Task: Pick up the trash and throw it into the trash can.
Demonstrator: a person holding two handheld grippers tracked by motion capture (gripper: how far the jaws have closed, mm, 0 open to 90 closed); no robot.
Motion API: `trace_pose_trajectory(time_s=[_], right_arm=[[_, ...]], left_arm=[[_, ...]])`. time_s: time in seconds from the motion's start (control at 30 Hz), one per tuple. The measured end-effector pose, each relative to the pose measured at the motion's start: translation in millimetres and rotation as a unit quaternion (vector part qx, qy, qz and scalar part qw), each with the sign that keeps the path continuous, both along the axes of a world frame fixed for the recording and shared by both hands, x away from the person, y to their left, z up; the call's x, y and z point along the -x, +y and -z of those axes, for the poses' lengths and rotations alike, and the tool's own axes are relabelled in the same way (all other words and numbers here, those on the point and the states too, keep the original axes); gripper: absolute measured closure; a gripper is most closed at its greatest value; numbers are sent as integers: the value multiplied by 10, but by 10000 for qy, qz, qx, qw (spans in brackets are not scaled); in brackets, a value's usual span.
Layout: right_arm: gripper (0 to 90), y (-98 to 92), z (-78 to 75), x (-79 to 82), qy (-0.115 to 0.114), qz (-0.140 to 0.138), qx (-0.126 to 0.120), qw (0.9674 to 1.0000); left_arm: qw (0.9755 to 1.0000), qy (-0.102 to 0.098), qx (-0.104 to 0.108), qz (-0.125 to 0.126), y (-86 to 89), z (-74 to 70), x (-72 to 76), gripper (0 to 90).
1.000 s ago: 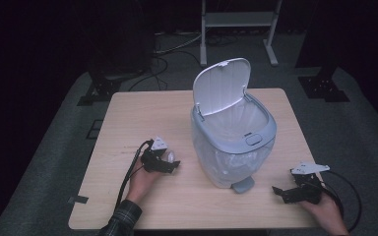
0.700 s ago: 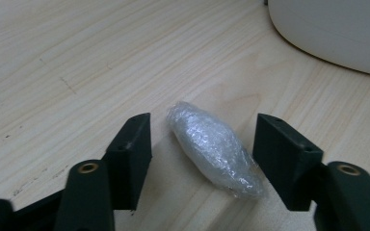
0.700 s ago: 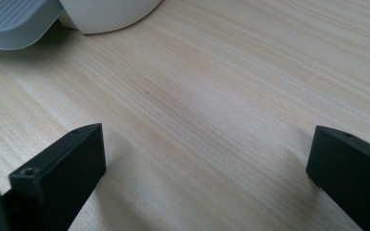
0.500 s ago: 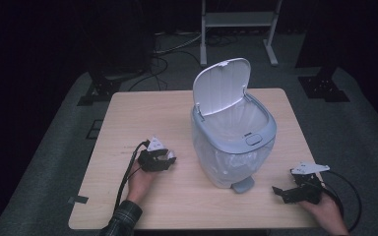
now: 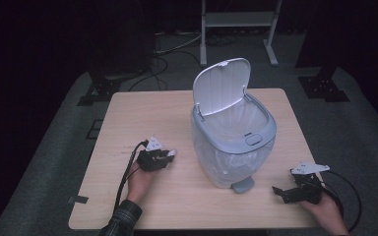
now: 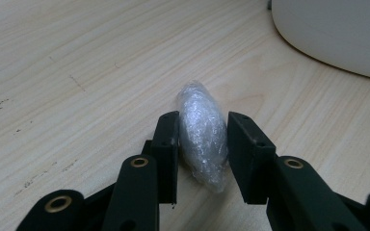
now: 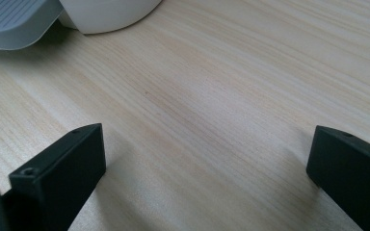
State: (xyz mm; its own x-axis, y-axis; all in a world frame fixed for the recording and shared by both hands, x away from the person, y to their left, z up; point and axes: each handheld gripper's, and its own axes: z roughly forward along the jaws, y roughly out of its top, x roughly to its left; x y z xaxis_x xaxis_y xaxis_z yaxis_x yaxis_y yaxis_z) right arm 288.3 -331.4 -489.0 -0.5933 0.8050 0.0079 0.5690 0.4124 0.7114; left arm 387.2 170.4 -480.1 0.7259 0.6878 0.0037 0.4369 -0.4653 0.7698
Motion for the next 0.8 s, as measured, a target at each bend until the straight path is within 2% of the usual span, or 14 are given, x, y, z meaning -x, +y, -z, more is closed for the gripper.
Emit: trace_pose_trajectory(time_s=[0.43,0.8], right_arm=[[0,0,0,0,1,2,0,10000],[0,0,0,0,0,2,0,10000]], left_arm=[[9994,203,279,82,68,0,-30,672],[9982,146,500,302,101,-97,6,672]])
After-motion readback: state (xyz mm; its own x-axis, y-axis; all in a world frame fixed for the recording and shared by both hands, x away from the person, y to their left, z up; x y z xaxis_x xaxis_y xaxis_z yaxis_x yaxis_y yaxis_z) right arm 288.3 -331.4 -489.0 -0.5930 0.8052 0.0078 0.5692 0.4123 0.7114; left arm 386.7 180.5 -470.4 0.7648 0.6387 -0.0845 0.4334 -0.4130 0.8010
